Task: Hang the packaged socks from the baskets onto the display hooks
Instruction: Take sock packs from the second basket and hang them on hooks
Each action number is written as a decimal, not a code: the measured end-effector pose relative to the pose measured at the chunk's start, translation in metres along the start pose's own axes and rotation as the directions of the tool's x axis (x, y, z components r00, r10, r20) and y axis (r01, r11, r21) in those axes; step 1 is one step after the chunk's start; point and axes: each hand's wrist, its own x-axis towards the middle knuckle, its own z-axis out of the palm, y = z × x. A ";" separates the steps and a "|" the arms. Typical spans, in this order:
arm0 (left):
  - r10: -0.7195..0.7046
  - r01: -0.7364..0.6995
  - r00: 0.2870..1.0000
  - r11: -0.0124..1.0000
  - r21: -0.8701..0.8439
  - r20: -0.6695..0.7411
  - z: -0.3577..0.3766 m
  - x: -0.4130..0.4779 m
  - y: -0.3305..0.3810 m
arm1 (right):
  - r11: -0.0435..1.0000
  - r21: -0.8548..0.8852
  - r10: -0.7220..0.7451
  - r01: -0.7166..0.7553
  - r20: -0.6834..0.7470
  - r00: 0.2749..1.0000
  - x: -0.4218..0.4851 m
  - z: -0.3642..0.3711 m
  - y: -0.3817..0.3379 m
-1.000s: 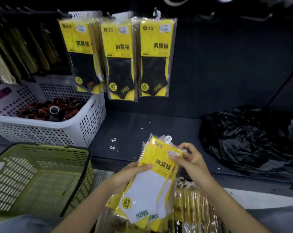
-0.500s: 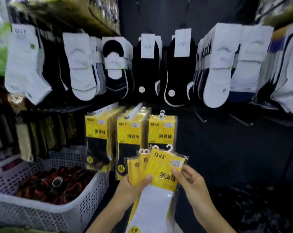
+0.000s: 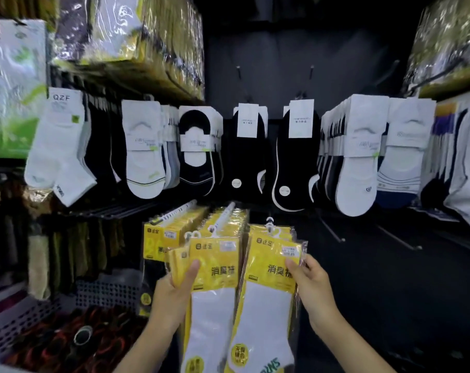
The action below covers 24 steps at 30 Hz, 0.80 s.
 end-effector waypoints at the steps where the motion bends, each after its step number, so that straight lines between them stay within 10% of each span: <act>1: 0.015 -0.014 1.000 1.000 0.012 -0.020 -0.007 0.005 0.003 | 1.000 -0.016 -0.004 0.004 0.006 1.000 0.006 0.002 0.001; 19: 0.010 -0.008 0.999 0.999 0.039 -0.042 -0.011 0.035 0.009 | 0.958 -0.171 0.097 -0.231 -0.563 0.821 0.115 -0.002 0.066; 24: 0.013 -0.009 0.998 0.999 -0.052 0.061 0.010 0.021 0.011 | 0.989 -0.082 0.094 -0.124 -0.296 0.950 0.064 0.002 0.045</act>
